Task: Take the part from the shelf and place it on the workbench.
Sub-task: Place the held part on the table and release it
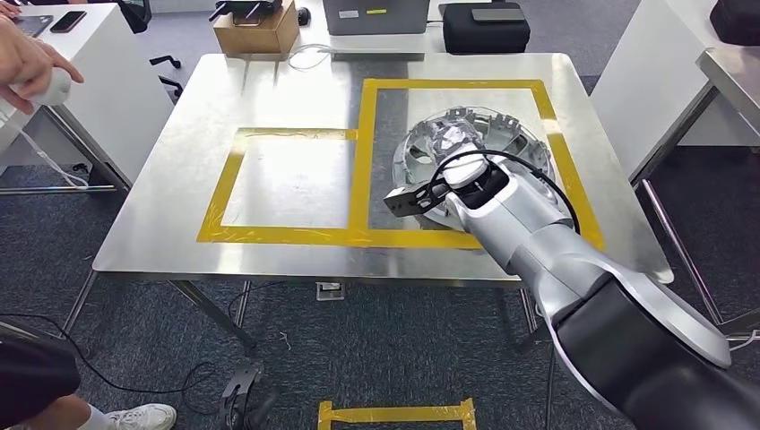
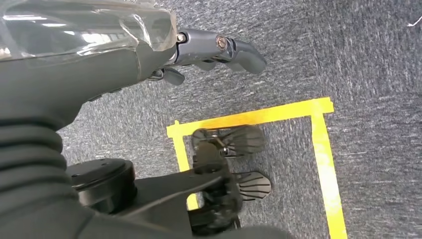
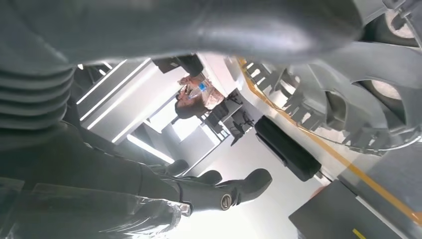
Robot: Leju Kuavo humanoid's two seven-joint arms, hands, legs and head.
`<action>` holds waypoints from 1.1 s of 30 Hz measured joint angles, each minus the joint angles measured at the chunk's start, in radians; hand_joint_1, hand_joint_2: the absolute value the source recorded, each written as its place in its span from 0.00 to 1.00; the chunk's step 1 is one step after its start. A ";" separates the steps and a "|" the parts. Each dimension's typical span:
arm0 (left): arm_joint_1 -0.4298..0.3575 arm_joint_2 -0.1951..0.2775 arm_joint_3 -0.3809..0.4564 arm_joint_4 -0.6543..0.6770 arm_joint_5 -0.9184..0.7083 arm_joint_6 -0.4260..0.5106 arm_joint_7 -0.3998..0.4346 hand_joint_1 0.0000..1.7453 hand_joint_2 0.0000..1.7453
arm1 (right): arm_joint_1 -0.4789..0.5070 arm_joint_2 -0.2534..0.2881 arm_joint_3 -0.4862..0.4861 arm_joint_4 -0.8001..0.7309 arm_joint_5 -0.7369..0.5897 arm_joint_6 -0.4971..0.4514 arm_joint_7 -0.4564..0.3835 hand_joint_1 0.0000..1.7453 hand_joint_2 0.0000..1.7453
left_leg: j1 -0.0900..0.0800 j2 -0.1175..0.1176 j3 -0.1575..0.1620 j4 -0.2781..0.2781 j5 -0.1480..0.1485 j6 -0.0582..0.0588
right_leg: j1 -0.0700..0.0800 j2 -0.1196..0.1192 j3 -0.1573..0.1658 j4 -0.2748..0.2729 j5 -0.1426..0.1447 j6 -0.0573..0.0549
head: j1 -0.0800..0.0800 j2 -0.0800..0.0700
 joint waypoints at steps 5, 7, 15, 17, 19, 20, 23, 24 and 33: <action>0.004 0.002 0.000 0.000 0.003 0.003 -0.002 0.00 0.00 | 0.001 0.001 0.004 -0.001 -0.005 -0.004 -0.001 0.00 0.00 | 0.004 0.001 0.054 -0.095 0.070 0.006 | 0.001 0.001 0.003 0.000 0.000 0.001 | 0.000 0.000; 0.003 0.004 0.000 0.000 0.003 0.005 -0.003 0.00 0.00 | -0.002 0.001 0.004 -0.001 -0.007 -0.006 -0.001 0.00 0.00 | -0.002 0.001 0.112 -0.202 0.100 0.017 | 0.006 0.002 0.000 0.000 0.002 0.007 | 0.000 0.000; 0.004 0.004 0.000 0.000 0.005 0.005 -0.006 0.00 0.00 | -0.003 -0.009 0.004 -0.002 -0.009 -0.065 0.009 0.00 0.00 | -0.005 0.003 0.129 -0.246 0.118 0.058 | 0.006 0.000 -0.097 0.186 -0.080 0.018 | 0.003 0.000; 0.006 0.003 0.000 0.000 0.006 0.000 -0.011 0.00 0.00 | 0.007 -0.014 -0.002 -0.006 -0.019 -0.159 0.016 0.00 0.00 | -0.007 0.002 0.127 -0.245 0.118 0.059 | 0.006 0.000 -0.145 0.289 -0.112 0.021 | 0.003 0.000; 0.010 0.003 0.000 0.000 0.007 -0.004 -0.018 0.00 0.00 | 0.017 -0.022 -0.022 -0.020 -0.043 -0.290 0.014 0.00 0.00 | -0.007 0.000 0.127 -0.243 0.118 0.058 | 0.006 -0.001 -0.121 0.241 -0.086 0.034 | 0.003 0.000; 0.011 0.003 0.000 0.000 0.007 -0.006 -0.022 0.00 0.00 | 0.020 -0.027 -0.037 -0.032 -0.063 -0.364 0.009 0.00 0.00 | -0.008 -0.001 0.127 -0.240 0.117 0.057 | 0.005 -0.001 -0.083 0.166 -0.058 0.041 | 0.003 0.000; 0.012 0.003 0.000 0.000 0.005 -0.013 -0.030 0.00 0.00 | 0.026 -0.040 -0.109 -0.073 -0.127 -0.536 -0.013 0.00 0.00 | -0.014 -0.002 0.120 -0.231 0.112 0.046 | 0.010 -0.002 0.001 0.004 -0.008 0.035 | 0.002 0.000; 0.013 0.004 0.000 0.000 0.005 -0.015 -0.032 0.00 0.00 | 0.029 -0.043 -0.134 -0.085 -0.139 -0.561 -0.018 0.00 0.00 | -0.015 -0.002 0.119 -0.229 0.112 0.042 | 0.013 -0.002 0.005 -0.003 -0.007 0.030 | 0.002 0.000; 0.021 0.012 0.000 0.000 -0.003 -0.006 -0.056 0.00 0.00 | 0.159 -0.060 -0.422 -0.300 -0.630 -0.678 -0.232 0.00 0.00 | 0.005 -0.001 -0.022 0.055 -0.014 -0.001 | -0.001 -0.003 0.009 -0.011 0.002 0.003 | 0.001 0.000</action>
